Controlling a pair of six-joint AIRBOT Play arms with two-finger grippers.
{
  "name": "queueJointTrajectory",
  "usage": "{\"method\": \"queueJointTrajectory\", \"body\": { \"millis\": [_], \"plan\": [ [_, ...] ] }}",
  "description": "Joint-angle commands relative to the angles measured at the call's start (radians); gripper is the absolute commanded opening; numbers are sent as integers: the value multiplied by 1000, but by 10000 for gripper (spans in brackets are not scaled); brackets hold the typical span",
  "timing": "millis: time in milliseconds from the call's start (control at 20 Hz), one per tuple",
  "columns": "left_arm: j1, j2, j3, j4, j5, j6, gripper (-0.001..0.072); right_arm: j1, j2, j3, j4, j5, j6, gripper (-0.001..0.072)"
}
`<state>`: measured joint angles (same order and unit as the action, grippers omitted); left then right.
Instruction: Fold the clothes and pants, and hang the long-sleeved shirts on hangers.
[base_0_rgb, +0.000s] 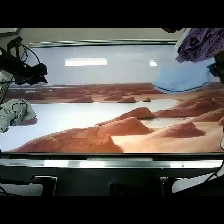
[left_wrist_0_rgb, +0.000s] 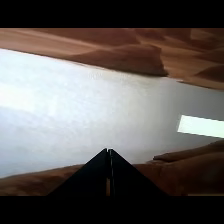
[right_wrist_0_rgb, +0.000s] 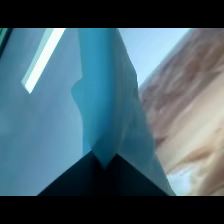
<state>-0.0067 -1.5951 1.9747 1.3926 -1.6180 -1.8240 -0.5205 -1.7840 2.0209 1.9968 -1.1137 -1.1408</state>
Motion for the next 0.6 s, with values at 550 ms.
{"method": "queueJointTrajectory", "body": {
  "millis": [550],
  "plan": [
    [1, 3, 0, 0, -49, 13, 25, -88, 129, -253, -737, -451, 91, 29]
  ]
}}
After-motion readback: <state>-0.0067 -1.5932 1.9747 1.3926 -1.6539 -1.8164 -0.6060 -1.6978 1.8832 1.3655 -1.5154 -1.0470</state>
